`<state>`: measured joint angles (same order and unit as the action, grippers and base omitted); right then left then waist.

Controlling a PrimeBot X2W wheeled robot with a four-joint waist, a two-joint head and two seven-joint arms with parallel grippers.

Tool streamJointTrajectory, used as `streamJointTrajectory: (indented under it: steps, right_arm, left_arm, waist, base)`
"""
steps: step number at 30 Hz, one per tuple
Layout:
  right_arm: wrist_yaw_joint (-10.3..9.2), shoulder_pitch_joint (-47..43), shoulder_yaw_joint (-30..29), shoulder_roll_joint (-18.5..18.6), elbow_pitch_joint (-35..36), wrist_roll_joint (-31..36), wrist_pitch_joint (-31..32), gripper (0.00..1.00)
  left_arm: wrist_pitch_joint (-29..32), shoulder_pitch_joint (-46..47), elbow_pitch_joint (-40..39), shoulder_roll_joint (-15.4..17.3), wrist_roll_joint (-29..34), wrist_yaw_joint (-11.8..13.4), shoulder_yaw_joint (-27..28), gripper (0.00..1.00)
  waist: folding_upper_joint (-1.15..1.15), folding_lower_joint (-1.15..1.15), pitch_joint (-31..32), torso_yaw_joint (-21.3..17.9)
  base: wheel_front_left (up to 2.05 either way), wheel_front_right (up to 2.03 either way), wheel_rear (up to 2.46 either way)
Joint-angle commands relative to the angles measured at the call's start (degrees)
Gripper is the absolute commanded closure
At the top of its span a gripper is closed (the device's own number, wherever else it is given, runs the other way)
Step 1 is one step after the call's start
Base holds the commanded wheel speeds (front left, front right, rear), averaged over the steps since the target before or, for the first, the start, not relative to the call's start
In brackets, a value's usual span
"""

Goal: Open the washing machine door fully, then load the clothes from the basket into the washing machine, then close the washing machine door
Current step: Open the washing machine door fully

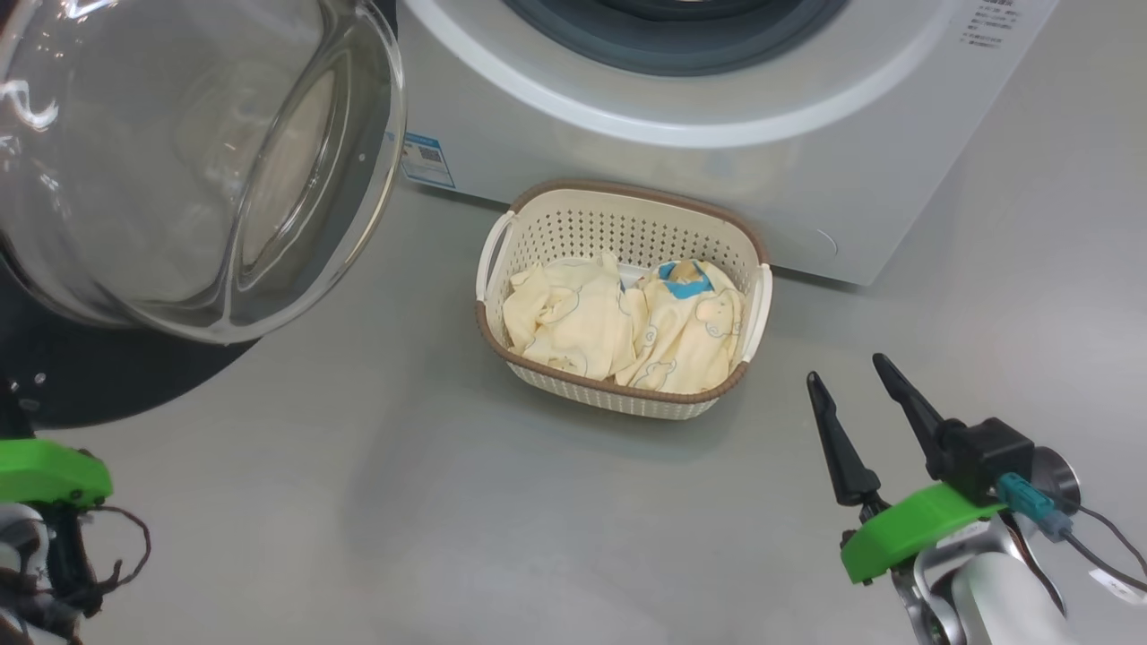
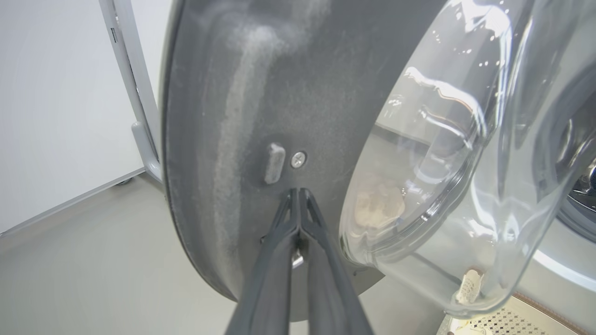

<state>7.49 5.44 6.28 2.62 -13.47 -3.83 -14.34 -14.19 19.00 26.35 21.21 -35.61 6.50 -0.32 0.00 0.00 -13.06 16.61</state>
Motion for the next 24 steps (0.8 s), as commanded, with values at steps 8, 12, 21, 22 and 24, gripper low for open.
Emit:
streamJointTrajectory:
  steps: [8,12,21,22,24]
  right_arm:
    - [0.0,2.77,1.71,0.27,2.87,1.69,0.77,0.0]
    - [0.0,3.2,2.15,0.26,3.43,1.86,1.15,0.0]
    - [0.0,4.07,2.8,0.26,4.2,2.21,1.86,0.0]
    - [0.0,4.2,2.84,0.26,4.28,2.25,1.98,0.0]
    - [0.0,4.46,2.91,0.26,4.39,2.36,2.17,0.0]
  left_arm:
    - [-0.8,5.52,0.91,2.6,3.43,-2.02,6.7,1.0]
    - [-0.8,6.13,1.61,1.68,4.96,-3.12,8.09,1.0]
    - [-0.8,8.52,3.38,0.81,7.73,-5.62,10.69,1.0]
    - [-0.8,9.02,3.82,0.9,8.02,-5.95,10.98,1.0]
    - [-0.81,10.08,4.84,1.12,8.56,-6.48,11.62,1.0]
  waist:
    - [0.0,0.0,-1.43,0.56]
    - [0.0,0.0,-1.82,0.59]
    - [0.0,0.0,-3.18,0.2]
    - [0.0,0.0,-3.38,0.08]
    - [0.0,0.0,-3.72,-0.16]
  base:
    - [0.0,0.0,0.0]
    - [0.0,0.0,0.0]
    - [0.0,0.0,0.0]
    - [0.0,0.0,0.0]
    - [0.0,0.0,0.0]
